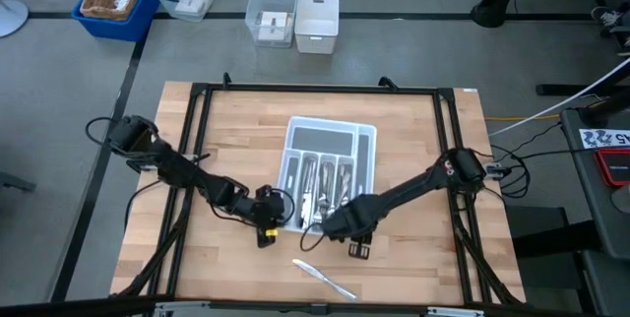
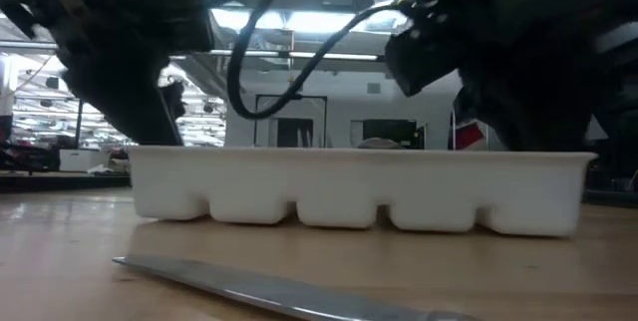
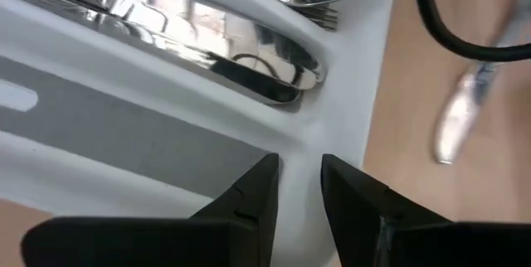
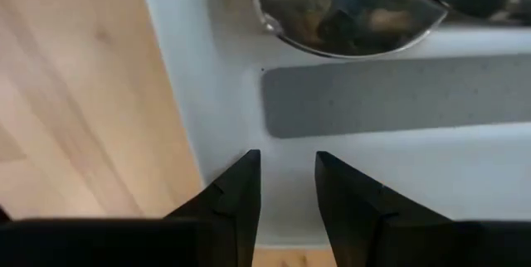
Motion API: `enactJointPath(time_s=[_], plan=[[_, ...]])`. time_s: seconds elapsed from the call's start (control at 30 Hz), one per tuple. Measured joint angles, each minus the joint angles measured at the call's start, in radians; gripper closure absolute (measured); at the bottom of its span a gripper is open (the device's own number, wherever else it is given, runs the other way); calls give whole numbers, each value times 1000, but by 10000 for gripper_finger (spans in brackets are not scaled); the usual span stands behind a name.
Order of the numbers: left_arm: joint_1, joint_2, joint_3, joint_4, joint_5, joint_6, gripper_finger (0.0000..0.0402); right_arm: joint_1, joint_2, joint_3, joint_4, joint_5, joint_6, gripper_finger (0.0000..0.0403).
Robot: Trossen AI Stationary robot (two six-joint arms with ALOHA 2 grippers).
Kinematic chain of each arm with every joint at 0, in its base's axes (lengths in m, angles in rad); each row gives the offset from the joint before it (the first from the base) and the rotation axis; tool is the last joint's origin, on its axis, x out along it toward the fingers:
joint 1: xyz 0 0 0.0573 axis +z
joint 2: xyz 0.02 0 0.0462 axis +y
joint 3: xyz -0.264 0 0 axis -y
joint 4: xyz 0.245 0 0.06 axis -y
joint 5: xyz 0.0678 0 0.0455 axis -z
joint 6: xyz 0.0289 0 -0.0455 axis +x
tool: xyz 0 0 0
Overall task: Sort silverware
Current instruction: Adjust the white cutlery tray, then put the silver table knife into the white cutlery tray
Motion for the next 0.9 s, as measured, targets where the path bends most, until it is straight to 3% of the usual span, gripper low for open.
enactJointPath(time_s=[0.27, 0.57, 0.77, 0.9], plan=[[-24, 1, 0, 97, 16, -31, 316, 18, -26, 0, -28, 43, 26, 283], [-24, 1, 0, 215, 10, -31, 316, 14, -108, 1, -100, 252, 92, 283], [-26, -12, 6, 285, 84, -27, 316, 12, -122, 1, -212, 252, 208, 283], [-50, -23, 42, 286, 118, 29, 316, 25, -179, 1, -190, 244, 230, 283]])
